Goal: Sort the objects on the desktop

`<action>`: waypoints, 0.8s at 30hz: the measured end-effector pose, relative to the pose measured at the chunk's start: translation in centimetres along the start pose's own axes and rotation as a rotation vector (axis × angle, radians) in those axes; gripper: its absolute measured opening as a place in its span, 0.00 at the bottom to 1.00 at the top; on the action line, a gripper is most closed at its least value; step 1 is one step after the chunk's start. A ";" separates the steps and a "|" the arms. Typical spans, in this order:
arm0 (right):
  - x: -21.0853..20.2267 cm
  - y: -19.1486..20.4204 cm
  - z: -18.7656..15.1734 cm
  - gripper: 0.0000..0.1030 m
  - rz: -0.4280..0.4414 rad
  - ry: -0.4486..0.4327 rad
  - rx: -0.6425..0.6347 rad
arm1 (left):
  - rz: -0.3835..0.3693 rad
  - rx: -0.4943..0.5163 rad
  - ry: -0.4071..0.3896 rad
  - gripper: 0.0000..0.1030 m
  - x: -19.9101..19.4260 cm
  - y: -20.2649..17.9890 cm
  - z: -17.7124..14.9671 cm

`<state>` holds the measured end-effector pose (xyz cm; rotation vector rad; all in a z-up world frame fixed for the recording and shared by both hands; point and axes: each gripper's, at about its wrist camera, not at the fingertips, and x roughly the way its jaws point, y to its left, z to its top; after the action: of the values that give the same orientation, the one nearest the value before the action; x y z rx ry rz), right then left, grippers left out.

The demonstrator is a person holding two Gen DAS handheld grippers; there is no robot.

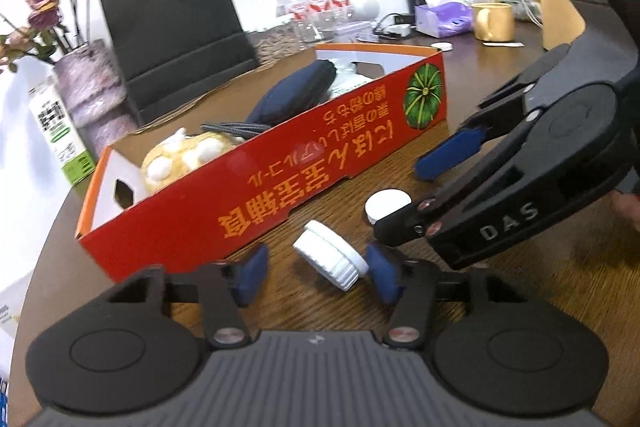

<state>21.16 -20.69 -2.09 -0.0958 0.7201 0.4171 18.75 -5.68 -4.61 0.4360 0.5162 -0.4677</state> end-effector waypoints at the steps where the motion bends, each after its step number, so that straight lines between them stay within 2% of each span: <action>1: 0.0 0.1 0.0 0.46 -0.003 -0.006 -0.007 | -0.008 0.002 -0.001 0.38 0.1 0.0 0.0; 4: 0.0 0.1 0.0 0.27 0.009 -0.012 -0.004 | -0.015 0.000 -0.006 0.38 0.1 0.0 0.0; 14: -2.2 0.2 0.1 0.26 0.015 -0.087 -0.003 | 0.050 -0.098 -0.071 0.38 -2.1 0.4 0.6; 24: -5.6 -0.5 4.2 0.26 -0.026 -0.259 -0.010 | 0.150 -0.236 -0.240 0.38 -5.1 3.5 5.2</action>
<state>20.24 -22.10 4.69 -0.0592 0.4612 0.3998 18.50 -3.87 3.26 0.1864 0.2993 -0.3046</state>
